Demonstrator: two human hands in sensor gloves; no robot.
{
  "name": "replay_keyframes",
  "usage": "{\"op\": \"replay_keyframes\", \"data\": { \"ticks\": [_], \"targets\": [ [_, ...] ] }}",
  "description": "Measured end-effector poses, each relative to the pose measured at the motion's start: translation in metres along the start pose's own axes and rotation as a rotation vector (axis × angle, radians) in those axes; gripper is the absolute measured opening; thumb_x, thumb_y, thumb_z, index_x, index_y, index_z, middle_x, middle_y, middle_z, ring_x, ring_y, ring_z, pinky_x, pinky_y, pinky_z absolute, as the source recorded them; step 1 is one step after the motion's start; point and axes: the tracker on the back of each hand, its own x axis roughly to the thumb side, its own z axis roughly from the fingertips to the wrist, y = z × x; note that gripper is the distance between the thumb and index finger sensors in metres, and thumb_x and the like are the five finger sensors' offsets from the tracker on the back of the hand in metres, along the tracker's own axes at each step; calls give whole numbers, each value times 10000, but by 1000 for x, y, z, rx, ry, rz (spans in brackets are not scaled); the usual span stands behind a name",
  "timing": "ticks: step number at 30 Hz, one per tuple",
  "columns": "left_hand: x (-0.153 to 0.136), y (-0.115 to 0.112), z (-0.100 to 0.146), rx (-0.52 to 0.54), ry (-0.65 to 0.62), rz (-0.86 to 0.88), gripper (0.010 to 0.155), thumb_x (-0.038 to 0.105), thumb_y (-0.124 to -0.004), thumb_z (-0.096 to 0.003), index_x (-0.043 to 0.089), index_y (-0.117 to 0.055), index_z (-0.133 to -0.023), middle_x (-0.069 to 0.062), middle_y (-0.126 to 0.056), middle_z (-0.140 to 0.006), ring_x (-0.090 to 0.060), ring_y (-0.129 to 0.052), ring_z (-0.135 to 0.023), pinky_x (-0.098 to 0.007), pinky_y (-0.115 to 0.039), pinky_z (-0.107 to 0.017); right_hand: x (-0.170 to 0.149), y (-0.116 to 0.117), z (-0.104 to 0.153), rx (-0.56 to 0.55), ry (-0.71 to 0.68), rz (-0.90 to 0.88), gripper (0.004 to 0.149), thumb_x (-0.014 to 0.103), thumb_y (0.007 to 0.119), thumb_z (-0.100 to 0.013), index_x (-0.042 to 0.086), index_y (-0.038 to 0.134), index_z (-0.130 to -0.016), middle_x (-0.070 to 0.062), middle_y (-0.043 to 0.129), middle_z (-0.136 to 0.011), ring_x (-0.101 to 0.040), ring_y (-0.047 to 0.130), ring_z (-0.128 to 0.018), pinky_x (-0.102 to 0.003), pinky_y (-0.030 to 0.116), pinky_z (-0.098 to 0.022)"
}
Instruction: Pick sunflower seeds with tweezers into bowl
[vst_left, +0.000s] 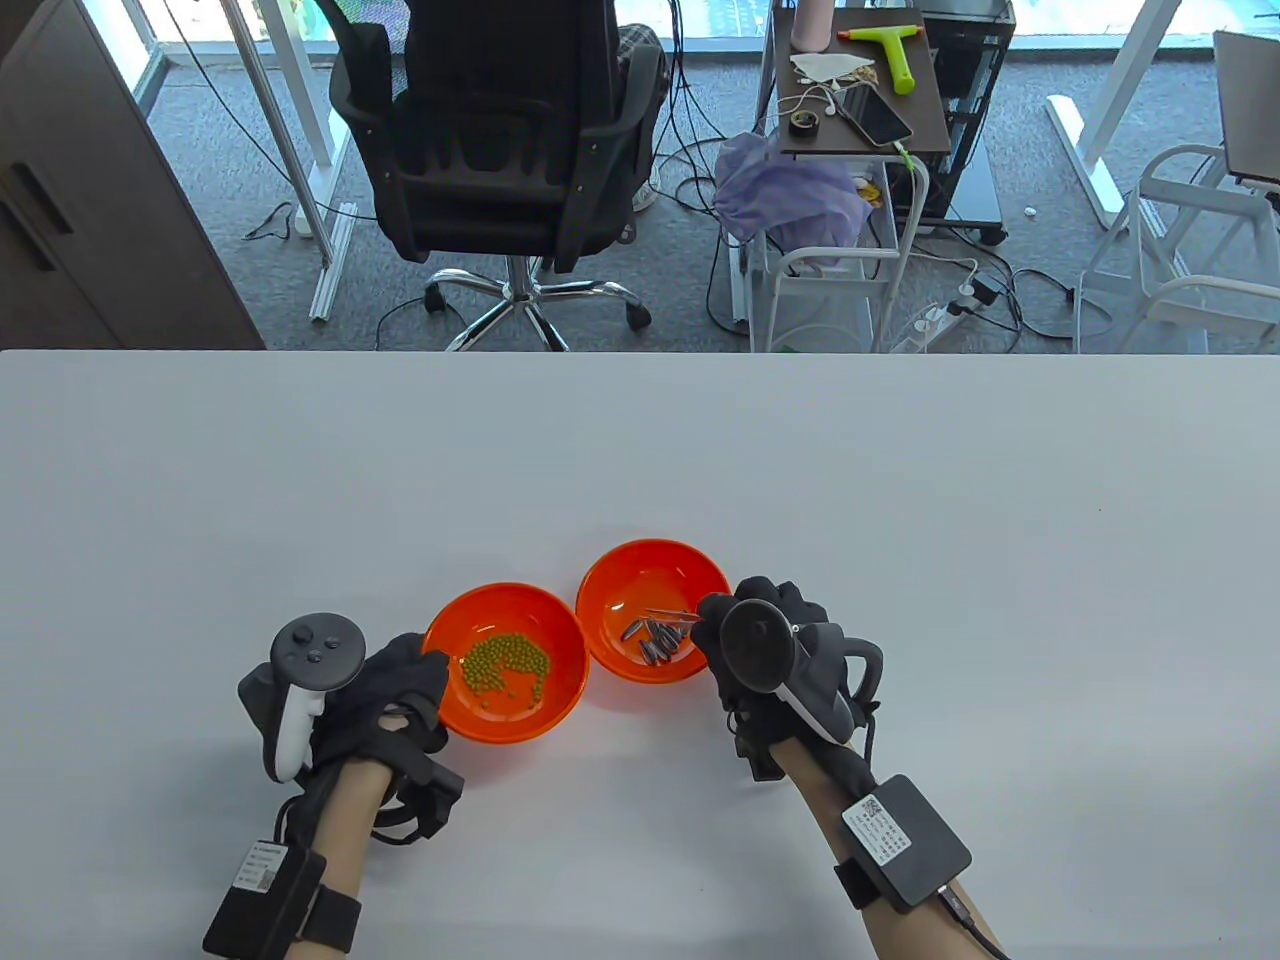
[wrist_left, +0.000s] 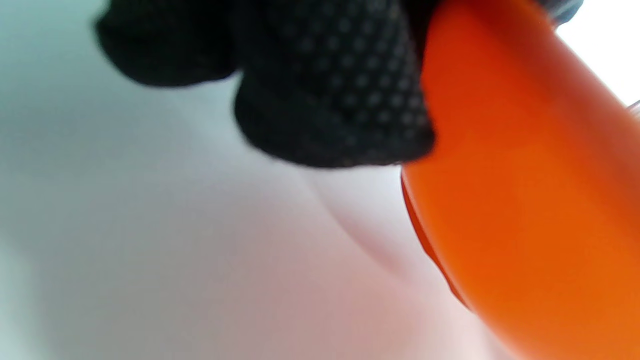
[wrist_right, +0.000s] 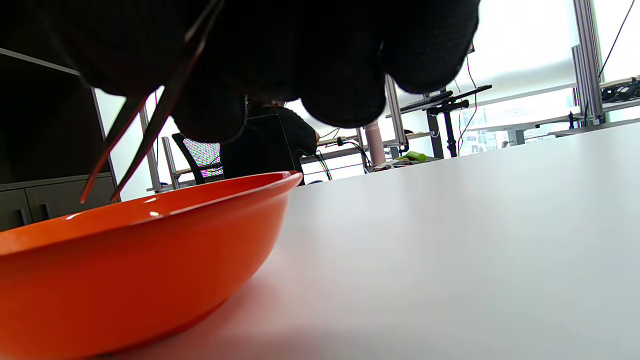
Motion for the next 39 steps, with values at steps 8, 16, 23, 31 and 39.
{"op": "replay_keyframes", "data": {
  "ticks": [8, 16, 23, 31, 39],
  "targets": [
    [-14, 2, -10, -17, 67, 14, 507, 391, -752, -475, 110, -810, -893, -52, -1039, -474, -139, -1057, -156, -369, -934, -238, 0, -1, 0, 8, -2, 5, 385, 486, 854, -323, 356, 1026, -642, 112, 926, -625, -197, 927, -646, -455, 764, -621],
    [-21, 3, -14, -19, 103, 27, 506, 396, -756, -476, 115, -817, -892, -49, -1039, -481, -142, -1058, -161, -370, -934, -242, -1, -1, 0, 11, -3, 5, 384, 486, 856, -322, 358, 1029, -640, 114, 928, -623, -196, 927, -648, -458, 762, -623],
    [-21, 5, -13, 10, 131, -3, 521, 409, -762, -475, 116, -812, -903, -41, -1044, -498, -148, -1064, -178, -377, -931, -253, -1, -1, 0, 8, -2, 6, 384, 486, 857, -321, 359, 1029, -640, 114, 930, -621, -199, 924, -654, -457, 761, -626],
    [5, 18, 7, 229, 8, -290, 667, 484, -743, -475, 147, -623, -1039, -138, -902, -881, -295, -1040, -626, -513, -838, -532, -5, -5, -1, -5, 13, -4, 384, 486, 857, -321, 358, 1029, -640, 114, 929, -622, -200, 919, -663, -457, 757, -633],
    [45, 1, 32, 248, -295, -486, 677, 523, -701, -480, 269, -536, -1085, -35, -502, -1197, -343, -564, -1135, -627, -495, -790, -15, -12, -2, -28, 43, -4, 383, 487, 859, -321, 358, 1030, -638, 117, 929, -623, -203, 905, -686, -471, 738, -648]
  ]
}}
